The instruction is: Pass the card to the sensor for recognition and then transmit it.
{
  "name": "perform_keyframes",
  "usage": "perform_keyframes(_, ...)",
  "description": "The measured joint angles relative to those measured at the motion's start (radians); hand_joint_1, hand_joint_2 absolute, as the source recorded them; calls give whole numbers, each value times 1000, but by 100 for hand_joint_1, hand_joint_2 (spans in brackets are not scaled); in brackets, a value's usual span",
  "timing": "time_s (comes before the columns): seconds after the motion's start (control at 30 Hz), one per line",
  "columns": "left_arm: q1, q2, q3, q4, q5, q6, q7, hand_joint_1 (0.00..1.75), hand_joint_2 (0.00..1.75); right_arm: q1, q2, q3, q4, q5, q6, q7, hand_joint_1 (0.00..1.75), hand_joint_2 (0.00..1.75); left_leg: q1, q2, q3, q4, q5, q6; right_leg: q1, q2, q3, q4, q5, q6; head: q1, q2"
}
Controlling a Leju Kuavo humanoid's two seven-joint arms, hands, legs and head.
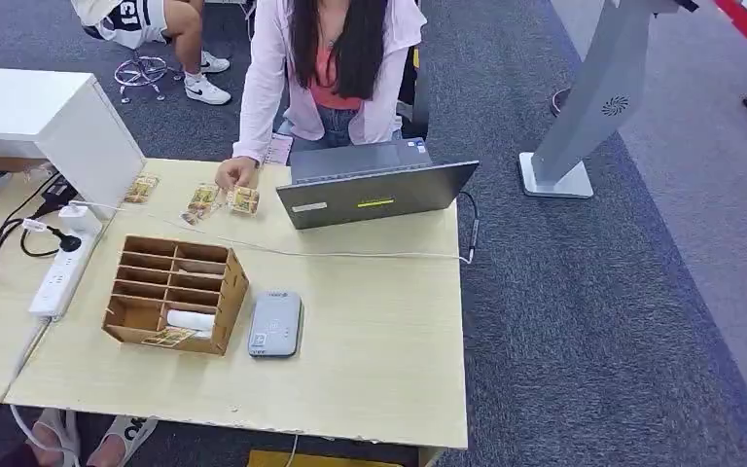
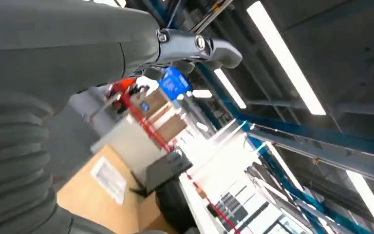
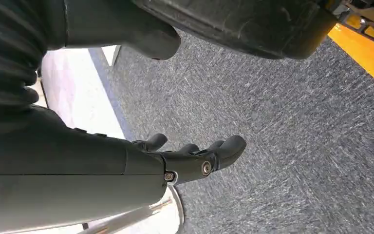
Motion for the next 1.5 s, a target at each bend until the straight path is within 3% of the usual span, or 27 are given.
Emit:
perform_keyframes(0.17,-12,9,-23,23,-57,6,18,0,175,0,0,1,0,1,0,0,0,175,0,0,0,0,0,0,0,0,0,0,0,0,0,0)
perform_keyframes(0.2,-57,36,-83,82,-237,16,86,0,175,-2,0,4,0,3,2,-1,0,175,0,-3,-2,0,2,0,0,-3,0,0,0,0,0,0)
perform_keyframes(0.23,-76,44,-104,103,-281,16,105,0,175,-3,0,5,0,4,3,-1,0,175,0,-4,-2,0,2,0,0,-4,0,0,0,1,0,0)
perform_keyframes(0.3,-294,90,-319,359,-533,-17,308,0,175,-7,-2,19,0,6,6,0,0,175,0,-2,-6,0,5,-1,0,-1,-3,0,6,0,0,0)
perform_keyframes(0.33,-418,102,-424,509,-606,-39,376,0,175,-8,-3,27,0,7,13,1,0,175,0,0,-8,0,6,0,0,1,-5,0,8,0,0,0)
perform_keyframes(0.57,-530,97,-527,676,-643,-42,399,0,175,-8,-3,28,0,7,14,1,0,175,0,1,-10,0,6,0,0,2,-7,1,8,0,0,0)
perform_keyframes(1.07,-553,64,-591,759,-633,-23,399,0,175,-7,-3,28,0,7,14,1,0,175,0,1,-11,0,6,0,0,2,-9,1,8,0,0,0)
perform_keyframes(1.1,-553,63,-591,760,-630,-23,399,175,175,-8,-3,28,0,7,14,1,0,175,0,1,-11,0,6,0,0,2,-9,1,8,0,1,0)
perform_keyframes(1.5,-553,61,-600,765,-596,-20,353,175,175,-7,-3,28,0,7,13,-2,0,175,0,1,-12,0,6,0,0,2,-9,1,8,0,0,0)
